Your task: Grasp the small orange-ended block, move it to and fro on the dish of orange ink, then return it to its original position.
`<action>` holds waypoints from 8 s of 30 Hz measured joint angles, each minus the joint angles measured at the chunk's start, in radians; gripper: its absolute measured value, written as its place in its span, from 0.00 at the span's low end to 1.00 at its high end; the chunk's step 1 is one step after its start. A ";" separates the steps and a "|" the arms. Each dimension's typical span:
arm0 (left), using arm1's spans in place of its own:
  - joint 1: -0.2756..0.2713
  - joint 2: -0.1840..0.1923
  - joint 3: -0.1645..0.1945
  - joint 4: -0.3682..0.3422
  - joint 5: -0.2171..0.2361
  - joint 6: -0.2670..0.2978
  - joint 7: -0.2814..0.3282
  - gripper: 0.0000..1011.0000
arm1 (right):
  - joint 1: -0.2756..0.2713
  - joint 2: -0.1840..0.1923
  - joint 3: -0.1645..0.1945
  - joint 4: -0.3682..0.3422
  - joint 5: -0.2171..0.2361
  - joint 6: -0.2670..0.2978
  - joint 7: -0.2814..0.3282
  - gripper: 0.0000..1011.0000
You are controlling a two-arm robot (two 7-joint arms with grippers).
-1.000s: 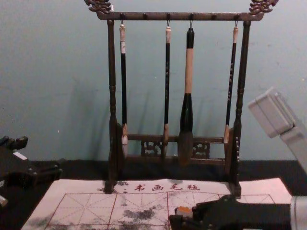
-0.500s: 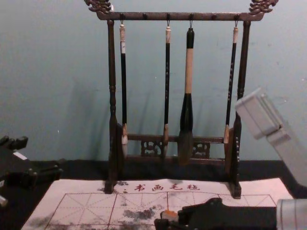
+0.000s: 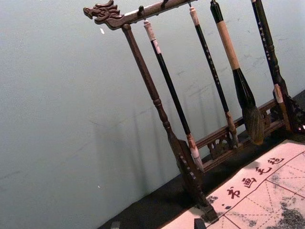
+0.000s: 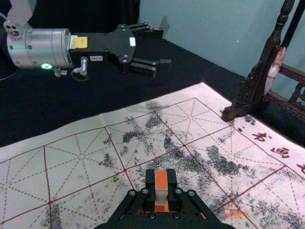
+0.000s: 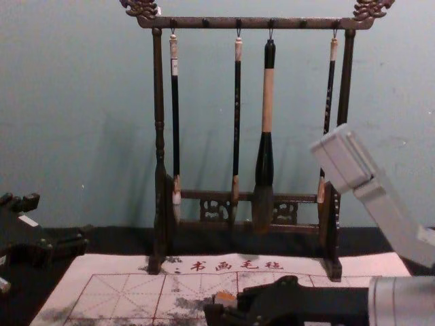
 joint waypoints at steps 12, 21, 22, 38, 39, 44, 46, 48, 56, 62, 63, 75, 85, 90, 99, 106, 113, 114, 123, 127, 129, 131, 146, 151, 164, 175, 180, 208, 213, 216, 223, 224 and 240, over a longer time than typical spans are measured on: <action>0.000 0.000 0.000 0.000 0.000 0.000 0.000 0.99 | 0.023 -0.025 0.004 0.041 -0.007 -0.002 -0.017 0.13; 0.000 0.000 0.000 0.000 0.000 0.000 0.000 0.99 | 0.025 -0.024 0.017 0.044 -0.008 -0.004 -0.025 0.13; 0.000 0.000 0.000 0.000 0.000 0.000 0.000 0.99 | 0.024 -0.023 0.018 0.043 -0.009 -0.004 -0.026 0.13; 0.000 0.000 0.000 0.000 0.000 0.000 0.000 0.99 | 0.003 0.000 0.038 0.020 -0.007 -0.002 -0.033 0.13; 0.000 0.000 0.000 0.000 0.000 0.000 0.000 0.99 | 0.003 0.000 0.039 0.019 -0.007 -0.002 -0.033 0.13; 0.000 0.000 0.000 0.000 0.000 0.000 0.000 0.99 | -0.001 0.003 0.043 0.012 -0.005 -0.002 -0.033 0.13; 0.000 0.000 0.000 0.000 0.000 0.000 0.000 0.99 | -0.004 0.006 0.046 0.004 -0.002 -0.002 -0.033 0.12; 0.000 0.000 0.000 0.000 0.000 0.000 0.000 0.99 | -0.009 0.010 0.051 -0.010 0.003 -0.001 -0.034 0.13; 0.000 0.000 0.000 0.000 0.000 0.000 0.000 0.99 | -0.047 0.037 0.091 -0.102 0.043 0.013 -0.058 0.13; 0.000 0.000 0.000 0.000 0.000 0.000 0.000 0.99 | -0.100 0.065 0.145 -0.202 0.092 0.038 -0.110 0.13; 0.000 0.000 0.000 0.000 0.000 0.000 0.000 0.99 | -0.107 0.068 0.152 -0.214 0.096 0.040 -0.117 0.13; 0.000 0.000 0.000 0.000 0.000 0.000 0.000 0.99 | -0.244 0.111 0.260 -0.358 0.156 0.081 -0.258 0.13; 0.000 0.000 0.000 0.000 0.000 0.000 0.000 0.99 | -0.306 0.121 0.284 -0.386 0.179 0.104 -0.290 0.13; 0.000 0.000 0.000 0.000 0.000 0.000 0.000 0.99 | -0.318 0.117 0.282 -0.378 0.174 0.107 -0.305 0.12; 0.000 0.000 0.000 0.000 0.000 0.000 0.000 0.99 | -0.312 0.100 0.273 -0.346 0.130 0.104 -0.321 0.13; 0.000 0.000 0.000 0.000 0.000 0.000 0.000 0.99 | -0.308 0.086 0.274 -0.325 0.106 0.101 -0.322 0.13; 0.000 0.000 0.000 0.000 0.000 0.000 0.000 0.99 | -0.302 0.073 0.279 -0.313 0.089 0.100 -0.319 0.12; 0.000 0.000 0.000 0.000 0.000 0.000 0.000 0.99 | -0.301 0.072 0.279 -0.312 0.087 0.100 -0.319 0.13; 0.000 0.000 0.000 0.000 0.000 0.000 0.000 0.99 | -0.299 0.062 0.283 -0.302 0.070 0.105 -0.312 0.12; 0.000 0.000 0.000 0.000 0.000 0.000 0.000 0.99 | -0.298 0.058 0.284 -0.297 0.062 0.107 -0.310 0.13; 0.000 0.000 0.000 0.000 0.000 0.000 0.000 0.99 | -0.298 0.056 0.285 -0.295 0.058 0.107 -0.310 0.13; 0.000 0.000 0.000 0.000 0.000 0.000 0.000 0.99 | -0.298 0.054 0.285 -0.292 0.053 0.108 -0.310 0.12; 0.000 0.000 0.000 0.000 0.000 0.000 0.000 0.99 | -0.289 0.030 0.281 -0.258 0.015 0.106 -0.307 0.12; 0.000 0.000 0.000 0.000 0.000 0.000 0.000 0.99 | -0.284 0.023 0.277 -0.246 0.003 0.105 -0.305 0.13; 0.000 0.000 0.000 0.000 0.000 0.000 0.000 0.99 | -0.277 0.006 0.274 -0.217 -0.029 0.104 -0.300 0.12; 0.000 0.000 0.000 0.000 0.000 0.000 0.000 0.99 | -0.276 0.006 0.273 -0.217 -0.031 0.104 -0.301 0.13; 0.000 0.000 0.000 0.000 0.000 0.000 0.000 0.99 | -0.276 0.006 0.274 -0.217 -0.030 0.104 -0.302 0.16; 0.000 0.000 0.000 0.000 0.000 0.000 0.000 0.99 | -0.282 0.006 0.282 -0.232 -0.026 0.081 -0.301 0.99; 0.000 0.000 0.000 0.000 0.000 0.000 0.000 0.99 | -0.304 -0.006 0.325 -0.283 -0.040 -0.042 -0.323 0.99; 0.000 0.000 0.000 0.000 0.000 0.000 0.000 0.99 | -0.316 -0.022 0.349 -0.295 -0.076 -0.116 -0.363 0.99; 0.000 0.000 0.000 0.000 0.000 0.000 0.000 0.99 | -0.323 -0.060 0.367 -0.221 -0.199 -0.219 -0.470 0.99; 0.000 0.000 0.000 0.000 0.000 0.000 0.000 0.99 | -0.323 -0.063 0.367 -0.207 -0.217 -0.225 -0.483 0.99; 0.000 0.000 0.000 0.000 0.000 0.000 0.000 0.99 | -0.303 -0.122 0.377 -0.022 -0.324 -0.303 -0.569 0.99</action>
